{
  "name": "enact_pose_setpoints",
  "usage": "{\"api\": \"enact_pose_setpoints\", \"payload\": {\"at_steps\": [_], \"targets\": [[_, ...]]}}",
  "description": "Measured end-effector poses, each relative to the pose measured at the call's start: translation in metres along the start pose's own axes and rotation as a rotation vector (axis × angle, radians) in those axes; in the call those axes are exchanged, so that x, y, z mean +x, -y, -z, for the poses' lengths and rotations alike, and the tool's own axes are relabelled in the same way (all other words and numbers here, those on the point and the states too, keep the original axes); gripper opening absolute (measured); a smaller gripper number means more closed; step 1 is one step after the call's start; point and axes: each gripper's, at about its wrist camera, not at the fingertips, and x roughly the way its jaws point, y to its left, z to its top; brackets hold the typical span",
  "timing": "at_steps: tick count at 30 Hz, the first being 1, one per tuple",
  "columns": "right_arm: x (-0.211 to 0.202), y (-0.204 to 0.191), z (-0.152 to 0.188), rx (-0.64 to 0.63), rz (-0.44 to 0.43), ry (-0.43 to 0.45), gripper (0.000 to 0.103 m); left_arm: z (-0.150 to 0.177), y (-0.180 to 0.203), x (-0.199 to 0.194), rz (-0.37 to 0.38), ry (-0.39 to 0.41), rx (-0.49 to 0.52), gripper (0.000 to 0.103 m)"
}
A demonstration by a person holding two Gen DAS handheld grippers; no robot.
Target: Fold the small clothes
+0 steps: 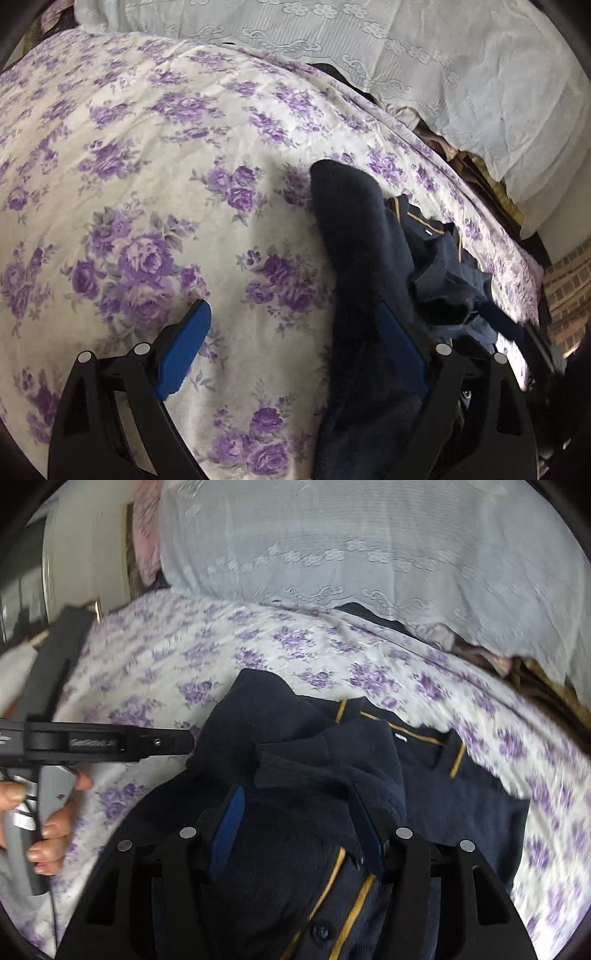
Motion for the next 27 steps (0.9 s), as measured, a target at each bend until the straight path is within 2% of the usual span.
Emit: {"api": "enact_pose_setpoints", "payload": {"at_steps": [2, 3, 4, 7, 10, 15, 19, 24, 27], "targets": [[0.014, -0.003, -0.004, -0.047, 0.020, -0.038, 0.038, 0.000, 0.003, -0.001, 0.004, 0.001, 0.018, 0.088], [0.017, -0.003, -0.005, -0.050, -0.005, -0.050, 0.017, 0.001, 0.003, -0.002, 0.006, 0.000, 0.019, 0.088], [0.017, -0.001, -0.007, -0.034, -0.025, -0.049, 0.011, 0.000, 0.002, 0.000, 0.007, -0.004, 0.019, 0.088], [0.003, 0.008, -0.008, 0.038, -0.021, 0.016, 0.010, 0.001, 0.003, 0.001, 0.006, -0.007, 0.020, 0.088], [-0.016, 0.036, -0.007, 0.183, -0.061, 0.083, 0.010, 0.002, 0.006, 0.000, 0.018, -0.008, 0.028, 0.088], [-0.044, 0.124, 0.017, 0.537, -0.160, 0.168, 0.010, 0.004, 0.014, 0.000, 0.009, -0.008, 0.050, 0.088], [-0.039, 0.180, 0.051, 0.738, -0.178, 0.158, 0.009, 0.007, 0.016, 0.007, -0.009, -0.013, 0.051, 0.091], [-0.024, 0.208, 0.091, 0.884, -0.190, 0.137, 0.008, 0.009, 0.022, 0.009, -0.043, -0.007, 0.081, 0.092], [-0.010, 0.216, 0.105, 0.967, -0.261, 0.122, 0.014, 0.005, 0.021, 0.012, -0.044, -0.011, 0.066, 0.092]]}}
